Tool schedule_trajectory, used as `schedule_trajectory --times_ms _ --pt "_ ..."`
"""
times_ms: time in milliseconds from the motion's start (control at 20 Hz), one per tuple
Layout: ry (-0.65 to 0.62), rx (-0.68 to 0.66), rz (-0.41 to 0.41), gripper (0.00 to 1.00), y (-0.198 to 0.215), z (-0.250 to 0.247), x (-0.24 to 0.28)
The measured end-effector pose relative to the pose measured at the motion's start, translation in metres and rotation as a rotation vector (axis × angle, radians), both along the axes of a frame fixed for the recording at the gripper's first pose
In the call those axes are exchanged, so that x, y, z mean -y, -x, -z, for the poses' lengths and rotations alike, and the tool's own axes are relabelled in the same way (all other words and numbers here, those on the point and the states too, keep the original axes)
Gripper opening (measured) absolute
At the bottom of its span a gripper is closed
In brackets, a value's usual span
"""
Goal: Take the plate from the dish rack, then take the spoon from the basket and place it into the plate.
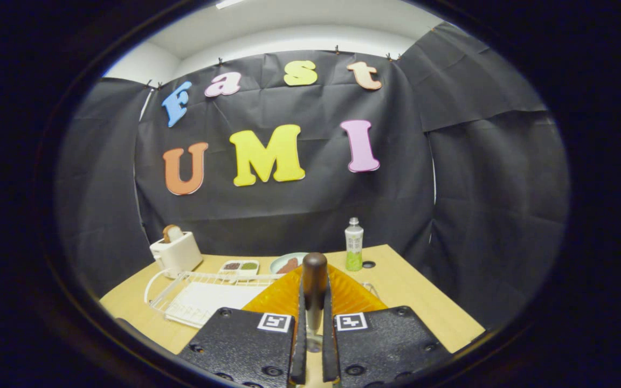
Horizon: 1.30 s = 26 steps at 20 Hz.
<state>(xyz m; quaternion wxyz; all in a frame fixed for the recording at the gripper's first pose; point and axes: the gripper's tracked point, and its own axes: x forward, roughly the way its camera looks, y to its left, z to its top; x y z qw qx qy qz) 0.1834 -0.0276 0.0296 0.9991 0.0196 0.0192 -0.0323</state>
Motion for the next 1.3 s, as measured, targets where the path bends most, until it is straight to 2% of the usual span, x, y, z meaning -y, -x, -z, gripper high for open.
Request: schedule_trajectory --times_ms 100,400,650,850,1300 --pt "-0.012 -0.007 -0.005 0.17 0.010 0.019 -0.021" --pt "0.062 -0.003 -0.017 0.17 0.035 0.076 -0.090" --pt "0.057 -0.021 -0.028 0.17 0.040 0.114 -0.120" --pt "0.050 -0.053 -0.041 0.19 0.033 0.130 -0.125" --pt "0.114 -0.031 0.000 0.22 0.035 0.133 -0.113"
